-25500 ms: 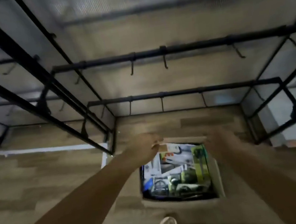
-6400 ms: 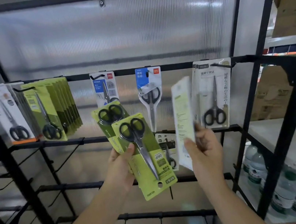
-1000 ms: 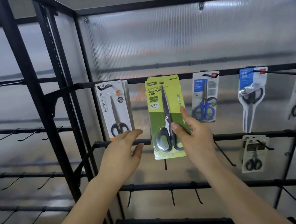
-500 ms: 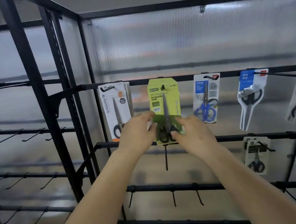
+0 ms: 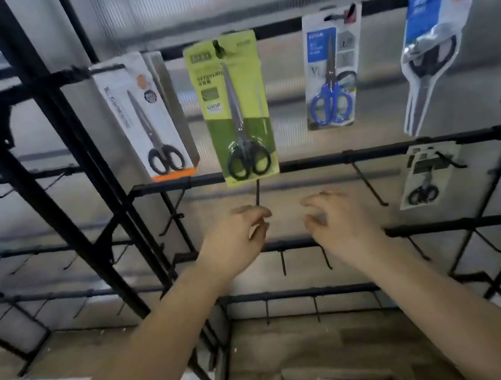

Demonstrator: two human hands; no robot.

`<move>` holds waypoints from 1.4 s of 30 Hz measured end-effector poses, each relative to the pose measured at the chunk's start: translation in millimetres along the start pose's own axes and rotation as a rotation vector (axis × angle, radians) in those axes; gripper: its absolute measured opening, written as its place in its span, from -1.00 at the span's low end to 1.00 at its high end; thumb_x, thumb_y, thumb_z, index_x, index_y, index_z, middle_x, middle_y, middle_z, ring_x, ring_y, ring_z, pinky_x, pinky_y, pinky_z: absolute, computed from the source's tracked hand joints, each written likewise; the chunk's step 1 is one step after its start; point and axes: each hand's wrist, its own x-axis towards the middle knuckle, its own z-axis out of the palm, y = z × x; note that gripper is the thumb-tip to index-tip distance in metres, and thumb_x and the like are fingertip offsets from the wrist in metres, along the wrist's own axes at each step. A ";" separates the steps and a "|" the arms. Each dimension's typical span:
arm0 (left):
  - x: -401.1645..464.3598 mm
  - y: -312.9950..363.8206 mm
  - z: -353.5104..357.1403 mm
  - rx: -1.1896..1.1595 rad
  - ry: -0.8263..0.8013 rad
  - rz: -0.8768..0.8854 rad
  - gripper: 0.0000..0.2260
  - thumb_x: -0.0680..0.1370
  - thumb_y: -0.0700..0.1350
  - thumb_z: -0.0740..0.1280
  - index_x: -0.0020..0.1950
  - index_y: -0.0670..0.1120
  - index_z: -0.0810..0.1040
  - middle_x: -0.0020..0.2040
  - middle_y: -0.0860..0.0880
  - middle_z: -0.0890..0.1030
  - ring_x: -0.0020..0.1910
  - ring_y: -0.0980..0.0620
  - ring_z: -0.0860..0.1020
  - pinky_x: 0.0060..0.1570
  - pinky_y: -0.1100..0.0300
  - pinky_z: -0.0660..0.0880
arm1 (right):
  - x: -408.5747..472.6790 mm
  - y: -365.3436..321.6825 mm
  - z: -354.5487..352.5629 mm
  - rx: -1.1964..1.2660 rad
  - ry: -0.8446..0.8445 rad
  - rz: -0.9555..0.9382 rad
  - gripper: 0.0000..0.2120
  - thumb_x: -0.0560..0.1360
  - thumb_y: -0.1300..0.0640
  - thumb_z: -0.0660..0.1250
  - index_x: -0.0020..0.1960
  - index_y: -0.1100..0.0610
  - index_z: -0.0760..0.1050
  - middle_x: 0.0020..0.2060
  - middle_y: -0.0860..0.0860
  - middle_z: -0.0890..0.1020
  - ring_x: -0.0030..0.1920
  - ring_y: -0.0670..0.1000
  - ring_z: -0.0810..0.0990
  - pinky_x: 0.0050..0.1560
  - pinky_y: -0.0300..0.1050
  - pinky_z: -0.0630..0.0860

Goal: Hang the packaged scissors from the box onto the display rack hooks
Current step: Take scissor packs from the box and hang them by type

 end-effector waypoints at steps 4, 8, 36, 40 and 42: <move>-32.9 -6.5 69.0 -0.045 -0.147 -0.108 -0.77 0.57 -0.19 0.26 0.21 -0.16 0.57 0.11 -0.11 0.62 0.04 -0.06 0.58 0.06 0.11 0.49 | -28.1 60.3 49.5 -0.002 -0.200 0.070 -0.77 0.56 0.11 0.20 0.16 0.13 0.52 0.06 0.09 0.55 0.06 0.12 0.53 0.05 -0.02 0.48; -79.6 -18.3 154.8 -0.085 -0.354 -0.261 -0.76 0.56 -0.19 0.27 0.21 -0.16 0.56 0.10 -0.13 0.62 0.04 -0.10 0.58 0.05 0.16 0.45 | -70.1 132.4 108.2 0.005 -0.429 0.214 -0.71 0.57 0.13 0.19 0.25 0.16 0.48 0.15 0.15 0.54 0.14 0.17 0.51 0.14 0.00 0.44; -352.3 -198.6 627.4 0.072 -0.937 -0.314 -0.70 0.54 -0.20 0.23 0.27 -0.05 0.47 0.36 -0.01 0.41 0.12 -0.10 0.45 0.12 0.08 0.39 | -290.6 431.1 649.1 0.006 -1.072 0.521 0.02 0.18 0.09 0.61 0.42 0.06 0.02 0.26 0.15 0.42 0.20 0.18 0.45 0.01 -0.07 0.38; -356.2 -198.4 626.8 0.057 -0.893 -0.307 -0.68 0.52 -0.23 0.24 0.28 -0.07 0.47 0.34 -0.05 0.44 0.12 -0.11 0.43 0.10 0.05 0.40 | -318.9 437.8 643.0 -0.179 -1.229 0.358 -0.11 0.19 -0.08 0.56 0.36 0.08 0.17 0.22 0.16 0.50 0.19 0.18 0.48 0.03 -0.08 0.37; -357.0 -195.7 625.9 0.042 -0.886 -0.325 -0.66 0.52 -0.24 0.25 0.30 -0.08 0.45 0.35 -0.05 0.42 0.14 -0.10 0.45 0.12 0.04 0.44 | -322.9 437.7 639.4 -0.148 -1.258 0.364 -0.24 0.20 -0.07 0.56 0.29 0.03 0.28 0.20 0.10 0.54 0.17 0.14 0.50 0.03 -0.09 0.40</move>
